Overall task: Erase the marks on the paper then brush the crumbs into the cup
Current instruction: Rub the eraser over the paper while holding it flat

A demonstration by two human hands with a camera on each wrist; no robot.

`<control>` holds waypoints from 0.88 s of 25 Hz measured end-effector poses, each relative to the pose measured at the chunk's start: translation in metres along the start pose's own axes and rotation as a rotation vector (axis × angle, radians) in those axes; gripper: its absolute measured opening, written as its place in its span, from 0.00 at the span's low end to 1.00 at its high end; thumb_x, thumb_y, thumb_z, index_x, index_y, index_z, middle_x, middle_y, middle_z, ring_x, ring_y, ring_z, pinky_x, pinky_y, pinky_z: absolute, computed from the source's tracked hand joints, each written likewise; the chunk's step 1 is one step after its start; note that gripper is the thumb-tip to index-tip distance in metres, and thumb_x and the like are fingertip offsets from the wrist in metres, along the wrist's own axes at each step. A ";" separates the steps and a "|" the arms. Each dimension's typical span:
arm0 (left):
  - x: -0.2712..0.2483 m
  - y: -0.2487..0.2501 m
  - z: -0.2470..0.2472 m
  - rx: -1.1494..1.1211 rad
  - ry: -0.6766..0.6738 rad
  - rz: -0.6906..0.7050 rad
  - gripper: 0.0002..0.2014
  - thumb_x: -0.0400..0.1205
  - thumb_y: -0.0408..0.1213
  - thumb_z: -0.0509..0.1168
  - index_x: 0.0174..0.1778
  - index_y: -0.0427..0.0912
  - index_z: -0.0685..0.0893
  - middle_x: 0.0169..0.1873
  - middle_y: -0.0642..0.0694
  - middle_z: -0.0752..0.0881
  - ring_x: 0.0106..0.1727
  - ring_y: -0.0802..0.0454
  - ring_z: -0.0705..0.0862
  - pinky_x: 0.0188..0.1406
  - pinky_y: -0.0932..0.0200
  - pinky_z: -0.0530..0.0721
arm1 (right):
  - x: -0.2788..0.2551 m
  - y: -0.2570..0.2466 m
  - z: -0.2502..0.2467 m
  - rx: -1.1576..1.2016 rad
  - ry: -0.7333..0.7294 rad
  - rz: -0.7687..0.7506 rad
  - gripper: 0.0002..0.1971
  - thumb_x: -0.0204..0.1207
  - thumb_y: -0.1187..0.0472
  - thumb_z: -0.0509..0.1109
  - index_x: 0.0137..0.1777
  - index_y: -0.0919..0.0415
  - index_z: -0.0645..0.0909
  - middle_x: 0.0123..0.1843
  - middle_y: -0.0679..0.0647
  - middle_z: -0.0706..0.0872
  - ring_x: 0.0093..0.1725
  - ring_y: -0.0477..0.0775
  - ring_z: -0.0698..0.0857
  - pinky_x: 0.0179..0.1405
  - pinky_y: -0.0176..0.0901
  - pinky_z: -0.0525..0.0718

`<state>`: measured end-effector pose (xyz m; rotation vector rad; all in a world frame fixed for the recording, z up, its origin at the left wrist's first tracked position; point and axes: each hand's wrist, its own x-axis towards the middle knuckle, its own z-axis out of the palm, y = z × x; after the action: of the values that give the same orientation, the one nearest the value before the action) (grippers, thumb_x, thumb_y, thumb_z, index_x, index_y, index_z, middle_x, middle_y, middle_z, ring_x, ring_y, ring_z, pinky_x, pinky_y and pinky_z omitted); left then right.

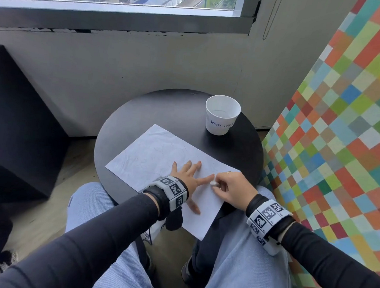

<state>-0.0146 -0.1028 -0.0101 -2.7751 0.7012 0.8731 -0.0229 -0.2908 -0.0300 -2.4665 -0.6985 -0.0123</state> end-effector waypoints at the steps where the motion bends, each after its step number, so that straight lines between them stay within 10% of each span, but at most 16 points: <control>1: 0.001 -0.002 -0.001 0.012 -0.009 0.011 0.60 0.69 0.68 0.74 0.84 0.67 0.35 0.86 0.42 0.33 0.86 0.37 0.35 0.79 0.23 0.43 | -0.003 -0.003 0.004 0.014 -0.054 -0.048 0.11 0.70 0.63 0.75 0.32 0.56 0.75 0.27 0.43 0.75 0.30 0.43 0.71 0.34 0.29 0.67; 22: -0.001 -0.001 -0.002 0.064 0.037 -0.020 0.63 0.67 0.69 0.74 0.86 0.60 0.37 0.87 0.44 0.38 0.87 0.39 0.42 0.80 0.24 0.46 | -0.004 0.003 0.009 0.035 -0.047 0.005 0.13 0.71 0.58 0.74 0.29 0.58 0.75 0.24 0.44 0.76 0.27 0.44 0.73 0.31 0.27 0.70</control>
<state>-0.0136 -0.1021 -0.0079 -2.7439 0.6927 0.7830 -0.0259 -0.2899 -0.0393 -2.4421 -0.7068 0.0601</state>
